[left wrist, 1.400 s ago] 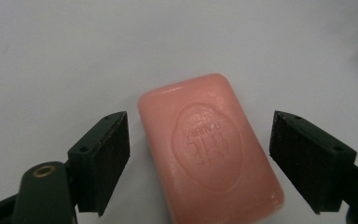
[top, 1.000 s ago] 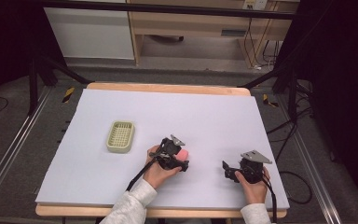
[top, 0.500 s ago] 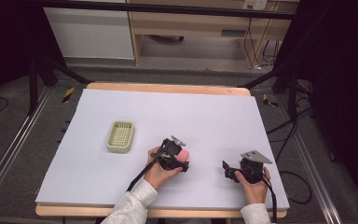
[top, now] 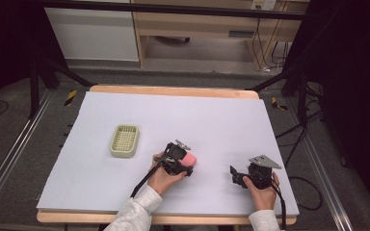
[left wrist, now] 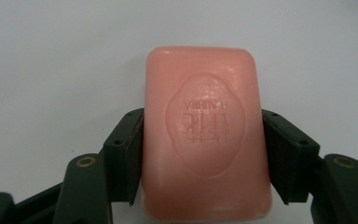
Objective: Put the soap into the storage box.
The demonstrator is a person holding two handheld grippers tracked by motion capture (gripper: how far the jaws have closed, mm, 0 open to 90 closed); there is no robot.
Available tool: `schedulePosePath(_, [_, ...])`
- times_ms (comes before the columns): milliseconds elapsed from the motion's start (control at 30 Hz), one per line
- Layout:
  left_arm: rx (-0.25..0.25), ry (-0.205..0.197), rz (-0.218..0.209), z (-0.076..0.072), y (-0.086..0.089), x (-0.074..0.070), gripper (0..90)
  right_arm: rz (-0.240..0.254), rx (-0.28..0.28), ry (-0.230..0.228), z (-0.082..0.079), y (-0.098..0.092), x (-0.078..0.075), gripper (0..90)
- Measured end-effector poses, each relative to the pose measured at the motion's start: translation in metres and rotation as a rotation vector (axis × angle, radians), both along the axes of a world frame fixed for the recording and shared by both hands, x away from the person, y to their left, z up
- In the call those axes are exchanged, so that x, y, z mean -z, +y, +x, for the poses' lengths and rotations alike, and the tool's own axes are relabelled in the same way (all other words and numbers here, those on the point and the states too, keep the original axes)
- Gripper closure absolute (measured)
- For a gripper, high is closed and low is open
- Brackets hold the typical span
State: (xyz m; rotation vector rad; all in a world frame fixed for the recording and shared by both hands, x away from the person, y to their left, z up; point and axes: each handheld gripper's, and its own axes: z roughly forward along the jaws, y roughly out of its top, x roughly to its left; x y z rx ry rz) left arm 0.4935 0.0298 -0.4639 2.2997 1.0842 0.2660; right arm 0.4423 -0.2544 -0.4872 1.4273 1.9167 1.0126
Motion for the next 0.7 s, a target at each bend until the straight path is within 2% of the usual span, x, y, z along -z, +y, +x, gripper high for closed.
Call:
schedulePosePath(467, [0.020,-0.011,0.025,-0.0008,-0.0010,-0.0006,37.1,-0.001,-0.001,0.000,-0.0001,0.0001,0.0000,7.8])
schedulePosePath(700, [0.019,-0.023,0.011,-0.0015,0.0031,-0.0042,37.2,-0.001,-0.001,0.000,-0.0001,0.0001,0.0000,7.9])
